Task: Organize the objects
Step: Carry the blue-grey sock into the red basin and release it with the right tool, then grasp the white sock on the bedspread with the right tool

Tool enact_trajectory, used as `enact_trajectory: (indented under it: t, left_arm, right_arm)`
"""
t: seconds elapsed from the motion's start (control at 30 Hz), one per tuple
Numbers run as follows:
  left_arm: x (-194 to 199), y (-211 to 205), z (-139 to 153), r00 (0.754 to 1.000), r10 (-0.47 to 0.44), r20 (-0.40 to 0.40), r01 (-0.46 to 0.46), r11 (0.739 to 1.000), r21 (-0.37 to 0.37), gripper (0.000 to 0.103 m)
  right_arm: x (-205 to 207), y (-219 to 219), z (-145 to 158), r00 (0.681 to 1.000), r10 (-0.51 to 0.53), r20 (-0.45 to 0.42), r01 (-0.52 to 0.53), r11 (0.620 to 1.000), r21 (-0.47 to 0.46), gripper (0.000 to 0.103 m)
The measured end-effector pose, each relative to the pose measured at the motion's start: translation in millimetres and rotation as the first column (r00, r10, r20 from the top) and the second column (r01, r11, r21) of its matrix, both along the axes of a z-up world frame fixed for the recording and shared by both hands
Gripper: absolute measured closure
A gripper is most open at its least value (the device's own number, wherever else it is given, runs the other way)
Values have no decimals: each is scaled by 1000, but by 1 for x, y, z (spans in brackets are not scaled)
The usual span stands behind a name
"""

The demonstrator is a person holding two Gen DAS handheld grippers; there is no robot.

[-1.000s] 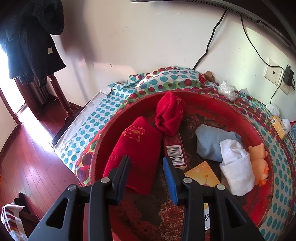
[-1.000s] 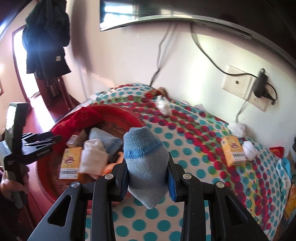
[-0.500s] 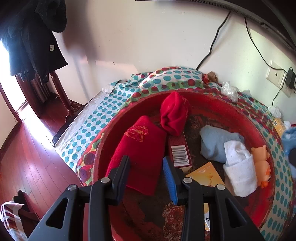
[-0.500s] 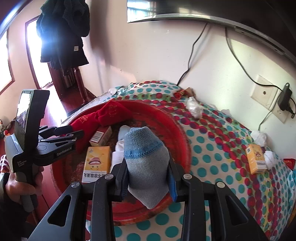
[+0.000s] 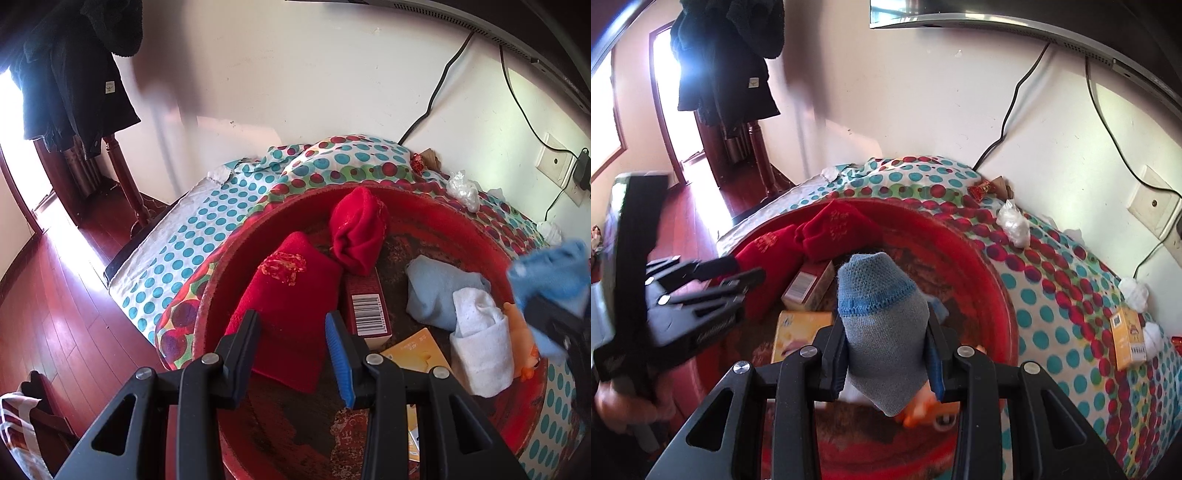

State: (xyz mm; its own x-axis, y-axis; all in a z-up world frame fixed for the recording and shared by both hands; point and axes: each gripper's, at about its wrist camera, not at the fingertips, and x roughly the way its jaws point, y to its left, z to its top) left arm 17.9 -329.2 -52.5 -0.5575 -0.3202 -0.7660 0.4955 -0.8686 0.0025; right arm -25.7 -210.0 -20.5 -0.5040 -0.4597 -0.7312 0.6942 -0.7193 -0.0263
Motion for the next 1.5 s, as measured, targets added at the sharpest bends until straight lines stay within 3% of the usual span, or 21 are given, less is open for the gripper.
enact_trajectory:
  t: [0.47, 0.6, 0.87, 1.07, 1.23, 1.33, 1.5]
  left_arm:
    - [-4, -1, -7, 1000, -5, 21, 5, 1000, -2, 65]
    - [-5, 0, -9, 1000, -8, 24, 8, 1000, -2, 65]
    - [-7, 6, -12, 999, -20, 38, 21, 1000, -21, 65]
    - [-9, 9, -14, 999, -27, 47, 28, 999, -31, 65]
    - [-9, 12, -15, 998, -34, 49, 36, 998, -47, 65]
    - [-10, 17, -15, 998, -44, 52, 47, 997, -66, 65]
    - [-13, 27, -18, 996, -62, 68, 69, 992, -103, 65]
  right_arm:
    - [-45, -11, -20, 998, -62, 31, 60, 997, 57, 64]
    - [-45, -6, -20, 997, -72, 16, 71, 997, 43, 33]
    - [-43, 13, -14, 997, -75, 1, 75, 997, 9, 26]
    - [-48, 66, -13, 989, -144, -30, 144, 990, -1, 23]
    - [-73, 134, -15, 961, -273, -40, 273, 962, 12, 22]
    - [-99, 182, -16, 929, -367, -57, 369, 929, 30, 22]
    - [-153, 266, -14, 848, -527, -58, 528, 849, 16, 22]
